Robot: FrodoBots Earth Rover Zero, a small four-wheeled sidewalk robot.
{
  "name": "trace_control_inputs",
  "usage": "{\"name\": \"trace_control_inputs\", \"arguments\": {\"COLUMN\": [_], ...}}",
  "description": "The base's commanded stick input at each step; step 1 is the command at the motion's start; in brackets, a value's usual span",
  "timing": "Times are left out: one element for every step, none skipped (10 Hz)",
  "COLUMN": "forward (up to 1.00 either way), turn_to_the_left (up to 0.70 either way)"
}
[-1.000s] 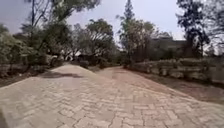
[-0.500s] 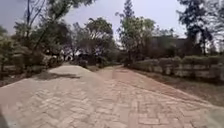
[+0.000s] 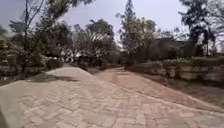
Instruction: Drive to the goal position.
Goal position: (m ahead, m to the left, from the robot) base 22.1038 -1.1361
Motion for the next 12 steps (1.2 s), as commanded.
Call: {"name": "trace_control_inputs", "arguments": {"forward": [0.70, 0.70, 0.70, 0.70, 0.70, 0.70, 0.70, 0.70, 0.70, 0.70, 0.70, 0.70], "turn_to_the_left": [0.00, 0.00, 0.00, 0.00, 0.00, 0.00, 0.00, 0.00, 0.00, 0.00, 0.00, 0.00]}}
